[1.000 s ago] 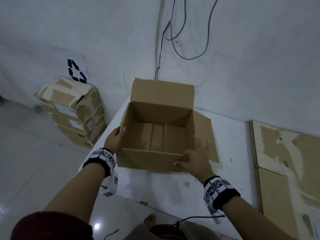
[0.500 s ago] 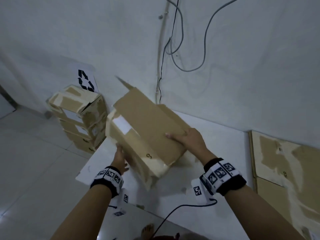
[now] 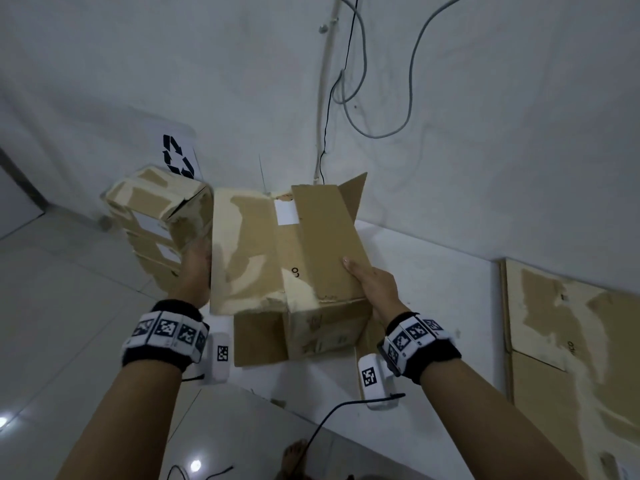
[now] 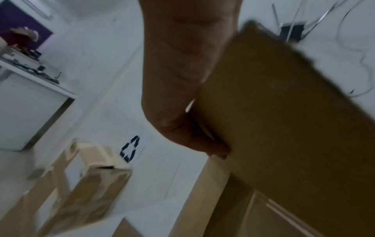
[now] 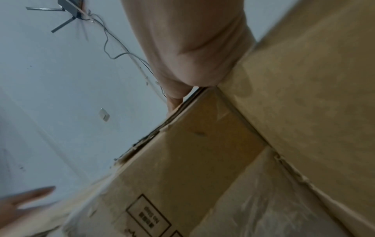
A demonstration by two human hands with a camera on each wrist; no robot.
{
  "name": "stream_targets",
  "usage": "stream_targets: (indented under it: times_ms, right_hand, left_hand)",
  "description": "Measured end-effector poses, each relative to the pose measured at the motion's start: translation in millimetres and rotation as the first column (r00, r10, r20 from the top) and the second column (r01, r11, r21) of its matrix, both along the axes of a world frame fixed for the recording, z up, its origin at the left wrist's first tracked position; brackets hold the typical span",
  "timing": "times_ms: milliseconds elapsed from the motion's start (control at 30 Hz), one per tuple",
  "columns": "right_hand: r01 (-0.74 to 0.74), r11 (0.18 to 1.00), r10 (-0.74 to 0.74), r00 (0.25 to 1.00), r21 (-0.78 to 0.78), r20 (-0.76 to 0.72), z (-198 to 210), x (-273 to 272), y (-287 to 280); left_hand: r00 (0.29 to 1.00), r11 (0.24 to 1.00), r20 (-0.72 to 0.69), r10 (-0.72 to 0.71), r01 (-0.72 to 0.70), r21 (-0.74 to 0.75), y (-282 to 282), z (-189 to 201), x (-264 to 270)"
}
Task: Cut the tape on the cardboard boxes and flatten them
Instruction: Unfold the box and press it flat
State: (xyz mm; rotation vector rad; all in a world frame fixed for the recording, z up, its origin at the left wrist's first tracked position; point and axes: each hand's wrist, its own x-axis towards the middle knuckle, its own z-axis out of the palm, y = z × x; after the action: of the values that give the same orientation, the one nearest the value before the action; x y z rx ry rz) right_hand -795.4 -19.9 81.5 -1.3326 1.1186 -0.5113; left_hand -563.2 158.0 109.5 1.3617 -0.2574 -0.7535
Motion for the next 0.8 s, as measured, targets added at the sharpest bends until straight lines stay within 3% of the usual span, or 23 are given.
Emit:
stream_targets:
  times_ms: [33,100,133,200,267,333,467,567,667,733,800]
  right_hand:
    - [-0.010,1.000,0.010,1.000,-0.008,0.000,1,1,0]
    - [-0.021,0.999,0.021,1.000,-0.026,-0.009,1,1,-1]
    - [-0.017,0.999,0.016,1.000,-0.037,-0.021,0,1,-1]
    - [-0.018,0.998,0.015,0.998,-0.060,-0.055,1,-1,-1]
    - [-0.030,0.998,0.023,0.994,-0.062,-0.111,1,-2,-1]
    - [-0.032,0.997,0.025,0.994,-0.065,-0.111,0,-5,1]
    - [-0.057,0.998,0.055,0.997,-0.038,-0.050,-1,-12,3]
    - [-0.123,0.990,0.120,0.991,-0.063,-0.057,-1,-15,5]
    - [-0.113,0.991,0.111,0.993,-0.067,-0.042,-4,-16,6]
    - [-0.092,0.995,0.091,0.996,-0.032,-0.012,-2,-18,6]
    - [-0.075,0.997,0.075,0.997,-0.017,0.017,-2,-18,5]
  left_hand:
    - [0.999,0.997,-0.019,-0.035,0.034,-0.064,-1,17,-4]
    - [0.984,0.984,0.032,-0.174,0.175,-0.037,-12,39,-22]
    - [0.961,0.971,0.142,-0.238,0.235,0.041,-23,43,-34]
    - [0.842,0.929,0.400,-0.363,0.293,0.226,-45,44,-64]
    - [0.689,0.858,0.558,-0.462,0.188,0.478,-61,30,-92]
    - [0.612,0.805,0.640,-0.465,-0.008,0.593,-70,14,-108]
    - [0.696,0.813,0.618,-0.365,-0.084,0.576,-77,0,-107]
    - [0.782,0.854,0.519,-0.345,0.031,0.520,-77,-5,-96]
    - [0.919,0.938,0.302,-0.253,0.157,0.309,-68,-6,-93]
    - [0.920,0.972,0.365,-0.141,0.058,0.227,-51,-11,-92]
    - [0.814,0.962,0.580,-0.009,-0.151,0.227,-24,-20,-85]
